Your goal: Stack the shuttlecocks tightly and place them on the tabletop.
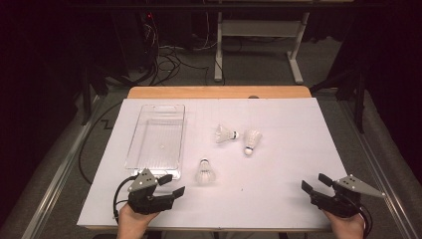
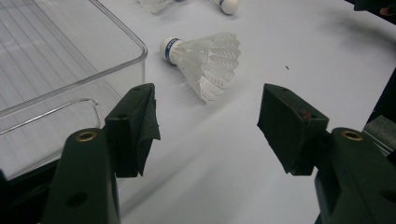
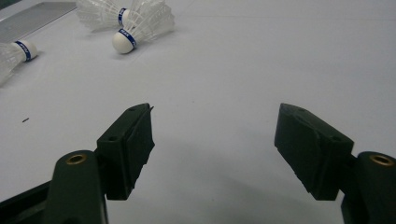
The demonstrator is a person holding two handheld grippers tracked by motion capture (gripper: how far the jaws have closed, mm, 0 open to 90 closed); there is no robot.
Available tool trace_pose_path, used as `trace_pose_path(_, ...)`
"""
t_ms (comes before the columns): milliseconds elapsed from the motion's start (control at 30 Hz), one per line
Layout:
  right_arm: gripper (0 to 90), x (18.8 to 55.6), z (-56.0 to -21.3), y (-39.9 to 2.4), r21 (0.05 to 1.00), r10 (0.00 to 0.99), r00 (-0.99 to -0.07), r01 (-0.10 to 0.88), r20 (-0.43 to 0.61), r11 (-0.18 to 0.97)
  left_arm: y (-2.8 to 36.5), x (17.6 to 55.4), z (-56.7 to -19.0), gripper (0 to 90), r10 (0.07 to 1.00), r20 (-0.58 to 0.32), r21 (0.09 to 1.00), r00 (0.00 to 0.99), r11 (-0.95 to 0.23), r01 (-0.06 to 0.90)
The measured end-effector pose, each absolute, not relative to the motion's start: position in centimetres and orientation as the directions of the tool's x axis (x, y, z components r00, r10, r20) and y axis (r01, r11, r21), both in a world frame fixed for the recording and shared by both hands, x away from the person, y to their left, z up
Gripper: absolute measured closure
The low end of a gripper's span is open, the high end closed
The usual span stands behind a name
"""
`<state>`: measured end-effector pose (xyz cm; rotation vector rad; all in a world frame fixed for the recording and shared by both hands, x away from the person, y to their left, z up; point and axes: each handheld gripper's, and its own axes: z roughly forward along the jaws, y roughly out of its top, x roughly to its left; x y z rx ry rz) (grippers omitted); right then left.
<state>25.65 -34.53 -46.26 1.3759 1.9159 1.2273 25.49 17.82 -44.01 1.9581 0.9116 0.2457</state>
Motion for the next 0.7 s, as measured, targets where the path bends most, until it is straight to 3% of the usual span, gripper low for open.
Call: trace_pose_path(700,28.9,25.6,-46.2,-34.4,0.868,0.914,-0.39,0.486,0.112,0.101,15.7,26.4,-44.0,39.2,0.683,-0.165,0.789,0.712,-0.341,0.51)
